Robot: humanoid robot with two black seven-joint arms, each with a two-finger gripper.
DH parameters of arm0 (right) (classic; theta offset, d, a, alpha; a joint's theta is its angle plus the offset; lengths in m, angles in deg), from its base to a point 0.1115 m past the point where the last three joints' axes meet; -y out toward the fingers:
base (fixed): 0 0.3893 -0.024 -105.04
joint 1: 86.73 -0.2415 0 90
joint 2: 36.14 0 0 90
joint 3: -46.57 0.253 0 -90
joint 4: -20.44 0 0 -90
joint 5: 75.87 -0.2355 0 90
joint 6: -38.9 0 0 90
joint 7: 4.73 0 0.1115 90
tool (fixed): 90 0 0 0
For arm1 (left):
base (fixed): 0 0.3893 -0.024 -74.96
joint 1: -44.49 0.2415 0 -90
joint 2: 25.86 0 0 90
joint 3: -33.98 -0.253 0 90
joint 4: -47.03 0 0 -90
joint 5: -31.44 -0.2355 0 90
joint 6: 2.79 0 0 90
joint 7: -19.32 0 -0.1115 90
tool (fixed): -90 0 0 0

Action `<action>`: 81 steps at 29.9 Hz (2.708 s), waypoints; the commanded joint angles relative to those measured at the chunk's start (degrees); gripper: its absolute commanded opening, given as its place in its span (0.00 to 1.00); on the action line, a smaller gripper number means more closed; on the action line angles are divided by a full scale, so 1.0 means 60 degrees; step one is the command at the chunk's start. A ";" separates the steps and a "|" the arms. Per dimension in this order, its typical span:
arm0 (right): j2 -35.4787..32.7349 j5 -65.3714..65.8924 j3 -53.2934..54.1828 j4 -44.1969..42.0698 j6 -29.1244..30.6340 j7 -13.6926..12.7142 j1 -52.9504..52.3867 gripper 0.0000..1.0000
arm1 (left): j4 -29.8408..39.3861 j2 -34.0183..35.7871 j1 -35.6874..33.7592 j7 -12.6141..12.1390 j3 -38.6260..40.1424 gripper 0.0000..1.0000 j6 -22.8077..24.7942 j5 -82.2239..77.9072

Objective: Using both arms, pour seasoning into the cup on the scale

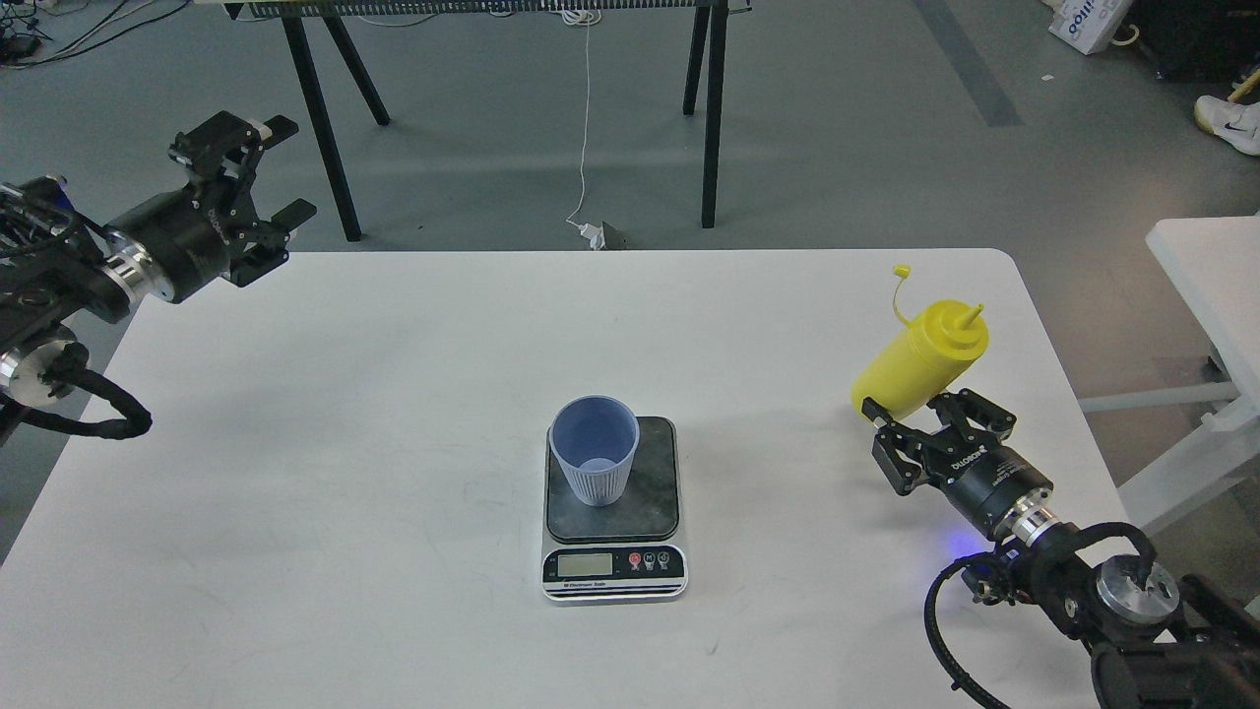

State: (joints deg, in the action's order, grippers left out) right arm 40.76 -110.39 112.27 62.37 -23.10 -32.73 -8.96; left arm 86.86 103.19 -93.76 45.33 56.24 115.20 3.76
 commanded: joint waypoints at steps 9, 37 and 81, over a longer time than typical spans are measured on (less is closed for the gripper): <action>0.0001 0.0068 -0.0212 0.0393 -0.0001 0.0001 0.0574 0.18 | -0.0002 0.0009 0.0001 0.0001 -0.0033 0.99 0.0000 -0.0001; -0.0731 -0.0049 -0.0271 0.1345 -0.0001 0.0001 0.1394 0.95 | 0.0013 0.0009 0.0001 0.0001 -0.0033 0.99 0.0000 -0.0001; -0.2578 0.0215 -0.2410 -0.0557 -0.0001 0.0001 -0.4552 0.97 | -0.0310 -0.0020 0.0513 0.0059 0.0055 1.00 0.0000 0.1581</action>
State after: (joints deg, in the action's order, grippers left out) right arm 23.78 -109.18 97.51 60.57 -23.10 -32.73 -35.64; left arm 84.91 103.07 -90.61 45.65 56.45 115.21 13.21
